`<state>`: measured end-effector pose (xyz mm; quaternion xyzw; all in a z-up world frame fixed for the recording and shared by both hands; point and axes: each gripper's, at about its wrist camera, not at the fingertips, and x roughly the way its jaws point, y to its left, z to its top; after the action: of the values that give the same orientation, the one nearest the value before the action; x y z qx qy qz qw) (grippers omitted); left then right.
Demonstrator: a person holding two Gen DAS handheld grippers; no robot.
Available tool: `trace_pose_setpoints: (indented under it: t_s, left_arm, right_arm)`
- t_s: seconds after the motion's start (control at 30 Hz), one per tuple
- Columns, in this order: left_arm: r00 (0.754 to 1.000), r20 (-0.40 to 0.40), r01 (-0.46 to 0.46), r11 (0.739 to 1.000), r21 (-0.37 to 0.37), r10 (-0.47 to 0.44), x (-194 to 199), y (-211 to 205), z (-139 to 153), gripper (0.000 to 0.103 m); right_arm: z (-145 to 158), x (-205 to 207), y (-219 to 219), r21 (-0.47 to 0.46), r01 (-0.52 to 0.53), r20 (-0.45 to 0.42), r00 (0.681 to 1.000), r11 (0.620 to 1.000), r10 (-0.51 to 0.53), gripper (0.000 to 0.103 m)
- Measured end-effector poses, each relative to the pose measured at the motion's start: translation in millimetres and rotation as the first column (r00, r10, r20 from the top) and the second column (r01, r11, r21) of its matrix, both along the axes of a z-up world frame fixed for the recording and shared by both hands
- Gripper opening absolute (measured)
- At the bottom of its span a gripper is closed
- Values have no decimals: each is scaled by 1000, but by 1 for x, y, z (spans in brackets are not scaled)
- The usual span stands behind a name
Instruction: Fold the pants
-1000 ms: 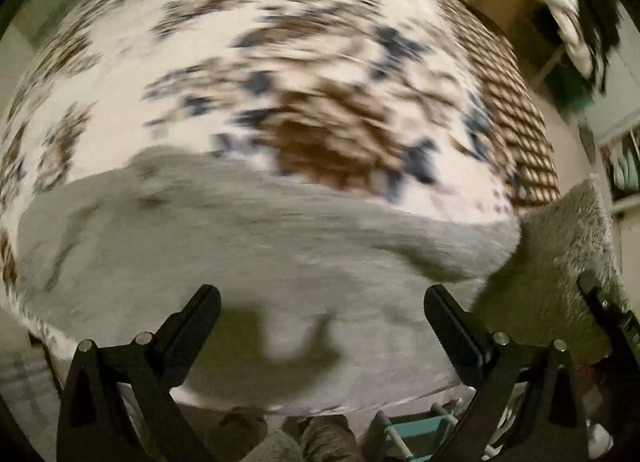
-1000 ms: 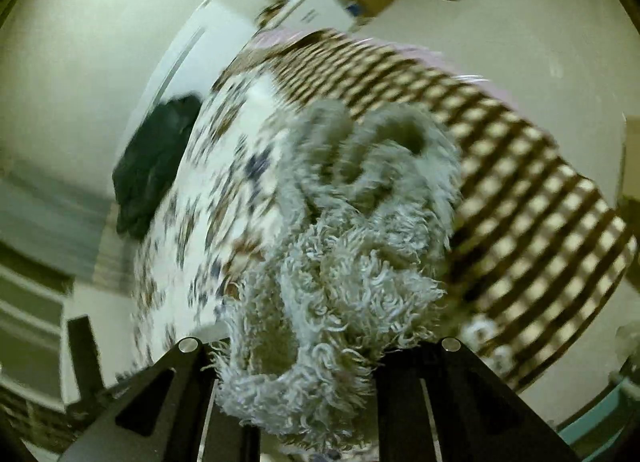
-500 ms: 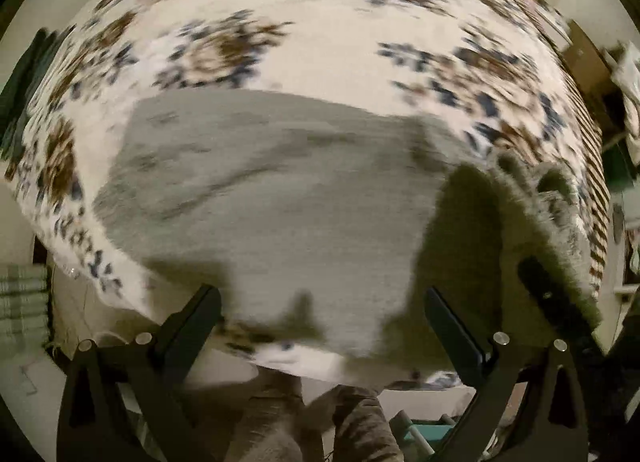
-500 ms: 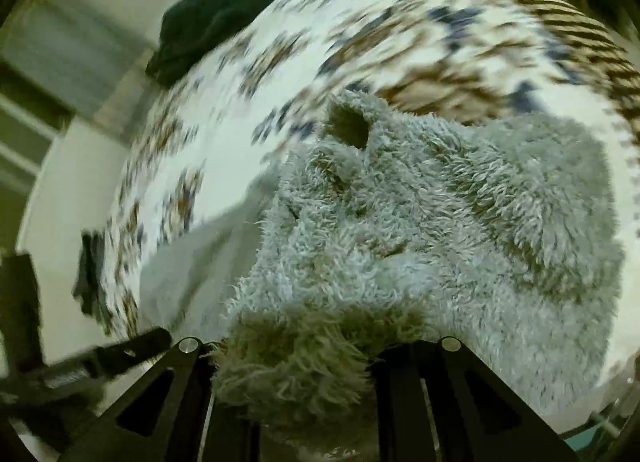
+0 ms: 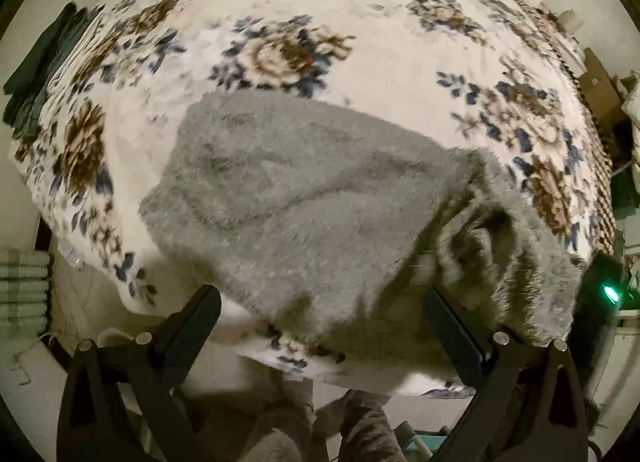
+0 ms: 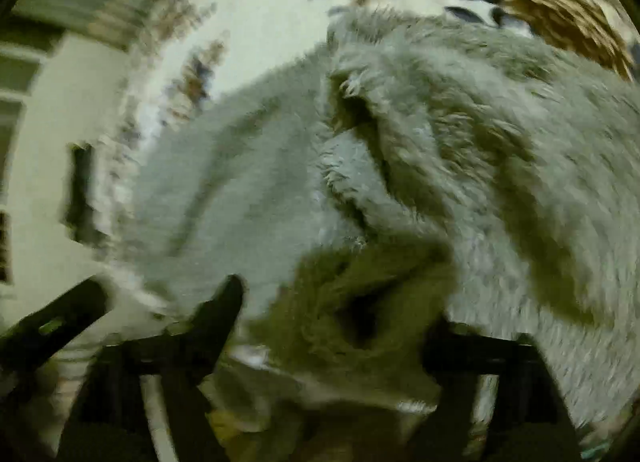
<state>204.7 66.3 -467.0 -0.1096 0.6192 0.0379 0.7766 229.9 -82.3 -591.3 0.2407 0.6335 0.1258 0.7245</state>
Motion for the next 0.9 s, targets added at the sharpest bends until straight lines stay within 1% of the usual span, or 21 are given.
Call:
trace_pose_setpoints:
  t_s: [0.07, 0.1, 0.17, 0.2, 0.27, 0.37, 0.47, 0.5, 0.53, 0.57, 0.6, 0.63, 0.67, 0.7, 0.77, 0.8, 0.83, 0.9]
  left_arm:
    - [1000, 8, 21, 1000, -16, -21, 6, -9, 1, 103]
    - [999, 10, 44, 998, -37, -43, 11, -19, 0, 103]
    - [997, 4, 77, 995, -62, -77, 19, -36, -4, 103]
    - [994, 4, 112, 991, -79, -112, 27, -51, -8, 103]
    - [987, 4, 159, 985, -71, -159, 39, -75, -16, 103]
    - [977, -4, 214, 975, -65, -215, 57, -105, -30, 103]
    - [955, -31, 295, 954, -51, -297, 72, -138, -51, 100]
    - [945, -41, 322, 946, -39, -323, 74, -146, -57, 89]
    - [934, -49, 353, 935, -36, -355, 75, -153, -63, 58]
    - [929, -58, 365, 930, -36, -367, 76, -155, -67, 36]
    - [928, -79, 363, 931, -30, -364, 78, -151, -74, 13]
    - [933, -79, 348, 937, -39, -350, 79, -145, -75, 13]
    - [944, -67, 321, 946, -52, -324, 82, -133, -76, 13]
    - [957, -51, 284, 958, -51, -286, 85, -115, -75, 13]
    - [969, -62, 235, 970, -64, -239, 88, -92, -77, 13]
    - [978, -72, 190, 977, -97, -197, 89, -77, -76, 13]
    - [980, -77, 172, 977, -124, -182, 88, -72, -74, 14]
    - [982, -99, 138, 969, -206, -161, 83, -66, -68, 17]
  right_arm:
    - [15, -12, -20, 20, 47, 13, 999, 999, -47, 84]
    - [25, -22, -37, 23, 88, 21, 996, 996, -89, 84]
    - [36, -36, -67, 8, 160, 19, 987, 987, -160, 84]
    - [38, -45, -85, -10, 197, 14, 980, 980, -197, 84]
    - [39, -56, -120, -46, 260, -1, 966, 965, -260, 84]
    - [31, -66, -166, -97, 329, -33, 942, 939, -334, 84]
    - [20, -72, -208, -125, 389, -54, 916, 913, -398, 84]
    - [18, -72, -217, -132, 397, -54, 912, 908, -407, 84]
    - [15, -71, -226, -136, 405, -55, 908, 904, -415, 84]
    - [12, -70, -231, -138, 411, -55, 905, 901, -421, 84]
    - [10, -69, -235, -137, 417, -57, 902, 898, -427, 84]
    - [9, -68, -238, -137, 422, -60, 899, 896, -433, 84]
    - [8, -67, -240, -138, 426, -63, 897, 894, -437, 84]
    - [7, -66, -242, -141, 429, -66, 895, 892, -441, 84]
    - [4, -62, -245, -138, 437, -70, 891, 889, -449, 84]
    - [3, -60, -245, -134, 440, -72, 889, 888, -451, 84]
    - [3, -57, -246, -128, 445, -74, 887, 886, -456, 84]
    - [1, -52, -249, -112, 463, -79, 878, 879, -472, 84]
